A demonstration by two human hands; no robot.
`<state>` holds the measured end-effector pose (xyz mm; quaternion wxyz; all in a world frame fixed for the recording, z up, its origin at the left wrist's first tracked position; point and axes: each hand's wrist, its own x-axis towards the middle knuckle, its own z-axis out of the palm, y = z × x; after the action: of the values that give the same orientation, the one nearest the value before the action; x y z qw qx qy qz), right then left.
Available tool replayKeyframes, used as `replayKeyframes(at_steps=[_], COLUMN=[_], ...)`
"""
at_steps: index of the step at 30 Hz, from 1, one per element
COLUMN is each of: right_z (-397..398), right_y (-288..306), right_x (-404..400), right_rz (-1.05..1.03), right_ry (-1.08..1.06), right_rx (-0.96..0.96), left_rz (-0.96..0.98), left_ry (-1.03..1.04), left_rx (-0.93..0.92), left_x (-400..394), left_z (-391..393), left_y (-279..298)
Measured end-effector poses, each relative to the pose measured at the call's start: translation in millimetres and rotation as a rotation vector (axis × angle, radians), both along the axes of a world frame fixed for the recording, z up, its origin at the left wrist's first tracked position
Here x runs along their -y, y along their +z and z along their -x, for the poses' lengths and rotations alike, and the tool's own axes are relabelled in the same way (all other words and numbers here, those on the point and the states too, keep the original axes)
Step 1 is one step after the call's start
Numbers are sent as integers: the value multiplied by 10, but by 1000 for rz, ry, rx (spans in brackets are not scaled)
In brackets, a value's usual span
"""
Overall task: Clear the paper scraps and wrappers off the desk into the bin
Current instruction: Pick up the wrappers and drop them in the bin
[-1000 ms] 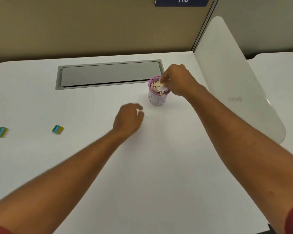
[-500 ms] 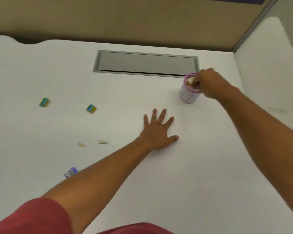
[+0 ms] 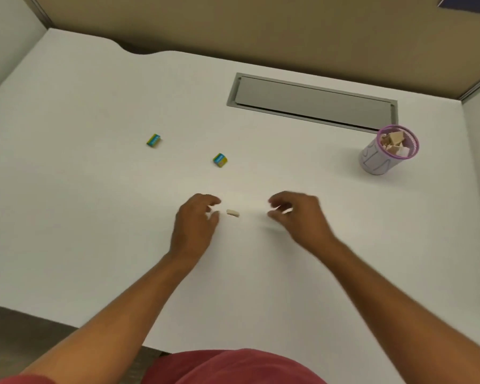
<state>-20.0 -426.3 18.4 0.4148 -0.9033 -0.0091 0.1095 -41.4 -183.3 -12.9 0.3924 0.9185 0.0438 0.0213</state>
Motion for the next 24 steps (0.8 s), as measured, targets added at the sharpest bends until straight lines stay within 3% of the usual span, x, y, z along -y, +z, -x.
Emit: replayKeyframes(at_steps=[5,13,16,19,20,24], right_z=[89,77,39,3,-9,-92], right_y=[-385,-446,-370,-306,-292,-299], right_x=[-661,-1092,-1265,-1468,-1530,-1695], right_rz=[28,56,-164,-320,-325,-282], right_ry=[19,-72,-278,-382,-386,-392], right_rx=[-32,11,-12,2,12,37], left_rz=[-145,-176,211,941,1101,1269], left_ry=[-44,-208,40,279,324,405], left_rx=[-139,-88,-235,-527,-574,-629], left_x=[-397,-528,-564,-577,-581,-642], left_z=[-30,-190,-290,-361,-373,-459], left_y=[-127,-116,-62,9,20,19])
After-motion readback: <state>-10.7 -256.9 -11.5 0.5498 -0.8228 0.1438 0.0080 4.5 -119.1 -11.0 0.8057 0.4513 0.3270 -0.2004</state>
